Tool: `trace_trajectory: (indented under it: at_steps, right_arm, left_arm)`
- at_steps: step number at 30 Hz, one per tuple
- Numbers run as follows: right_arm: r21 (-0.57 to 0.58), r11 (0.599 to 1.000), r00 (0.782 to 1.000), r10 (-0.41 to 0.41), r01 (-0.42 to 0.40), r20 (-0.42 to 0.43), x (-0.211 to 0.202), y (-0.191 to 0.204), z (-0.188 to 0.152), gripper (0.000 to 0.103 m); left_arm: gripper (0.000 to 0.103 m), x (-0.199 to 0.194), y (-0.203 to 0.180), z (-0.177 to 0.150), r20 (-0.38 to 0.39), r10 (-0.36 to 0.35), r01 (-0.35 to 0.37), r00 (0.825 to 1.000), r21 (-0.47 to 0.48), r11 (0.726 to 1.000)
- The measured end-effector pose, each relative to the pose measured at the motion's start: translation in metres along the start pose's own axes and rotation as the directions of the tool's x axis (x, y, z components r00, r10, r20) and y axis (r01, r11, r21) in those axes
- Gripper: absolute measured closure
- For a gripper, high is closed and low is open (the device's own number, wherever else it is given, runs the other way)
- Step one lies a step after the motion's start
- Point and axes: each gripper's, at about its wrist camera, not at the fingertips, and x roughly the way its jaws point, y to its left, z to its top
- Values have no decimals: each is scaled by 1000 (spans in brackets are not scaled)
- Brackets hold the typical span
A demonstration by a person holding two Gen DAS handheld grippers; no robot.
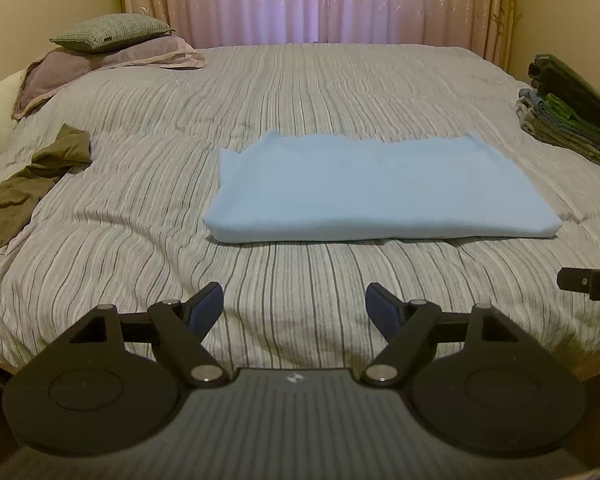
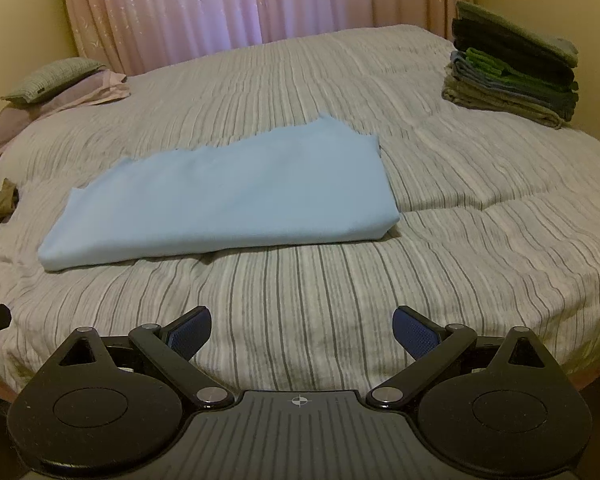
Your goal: Fold clothes
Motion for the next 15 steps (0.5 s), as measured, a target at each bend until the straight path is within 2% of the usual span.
trace_trajectory:
  at_steps: [15]
  right_arm:
    - [-15,1000,1000,-5,5,2,5,-1,7,3]
  left_arm:
    - [27,8,-1,2,-10,-3,3,1000,7,1000]
